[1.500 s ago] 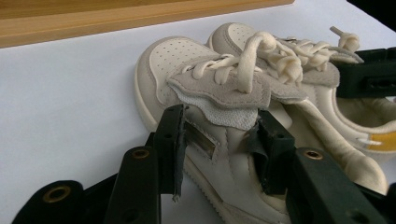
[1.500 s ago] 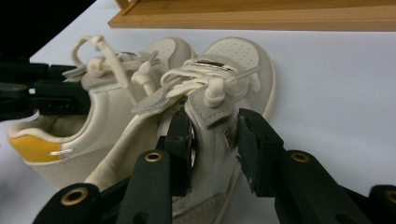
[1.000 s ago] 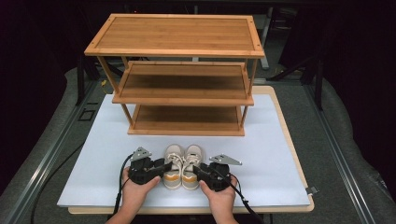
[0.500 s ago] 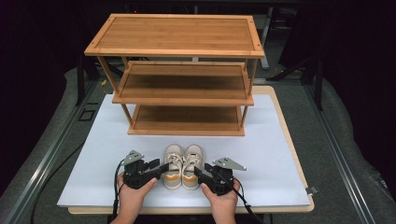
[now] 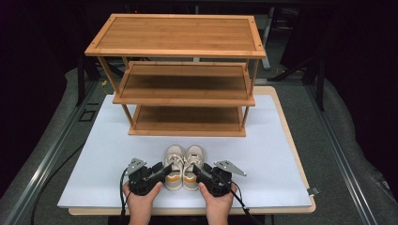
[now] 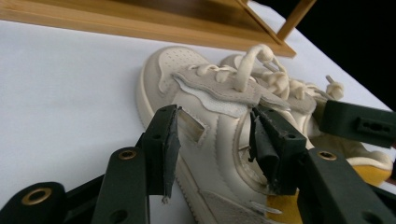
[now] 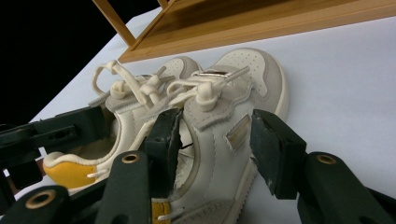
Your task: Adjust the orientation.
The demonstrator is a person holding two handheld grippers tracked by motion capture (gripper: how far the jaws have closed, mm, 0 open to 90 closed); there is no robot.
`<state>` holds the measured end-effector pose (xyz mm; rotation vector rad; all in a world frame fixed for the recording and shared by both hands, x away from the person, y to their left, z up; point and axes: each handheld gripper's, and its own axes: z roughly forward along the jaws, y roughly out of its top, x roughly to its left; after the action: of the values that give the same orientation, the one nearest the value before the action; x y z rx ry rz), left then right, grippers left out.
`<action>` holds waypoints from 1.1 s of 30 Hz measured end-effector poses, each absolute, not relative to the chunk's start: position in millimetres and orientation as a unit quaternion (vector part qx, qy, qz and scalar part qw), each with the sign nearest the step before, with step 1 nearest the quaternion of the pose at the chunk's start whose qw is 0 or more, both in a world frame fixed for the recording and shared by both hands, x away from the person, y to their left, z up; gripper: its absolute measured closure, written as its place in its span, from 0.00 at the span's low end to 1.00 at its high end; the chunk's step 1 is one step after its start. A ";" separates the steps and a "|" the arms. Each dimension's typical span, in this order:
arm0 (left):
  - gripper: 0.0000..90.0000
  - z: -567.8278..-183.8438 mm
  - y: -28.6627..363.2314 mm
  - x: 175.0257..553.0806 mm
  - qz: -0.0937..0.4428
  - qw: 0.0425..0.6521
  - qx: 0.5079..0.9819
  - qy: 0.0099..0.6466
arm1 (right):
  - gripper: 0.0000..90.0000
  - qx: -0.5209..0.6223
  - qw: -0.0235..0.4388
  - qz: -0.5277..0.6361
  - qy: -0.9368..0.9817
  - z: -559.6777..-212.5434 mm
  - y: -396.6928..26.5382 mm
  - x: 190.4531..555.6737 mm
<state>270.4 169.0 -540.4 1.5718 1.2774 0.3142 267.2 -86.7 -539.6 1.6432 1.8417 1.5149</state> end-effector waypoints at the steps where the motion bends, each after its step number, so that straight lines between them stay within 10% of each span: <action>1: 0.55 -542.2 169.0 270.9 0.129 0.524 0.651 0.535 | 0.58 0.563 0.118 0.516 0.634 -540.6 -86.7 266.6; 33: 0.59 -553.2 164.4 272.0 0.099 0.553 0.606 0.564 | 0.61 0.587 0.116 0.531 0.600 -549.2 -81.6 263.5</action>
<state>272.0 164.4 -553.2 1.4316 1.3321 0.2340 263.5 -81.6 -549.2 1.7195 1.7559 1.5559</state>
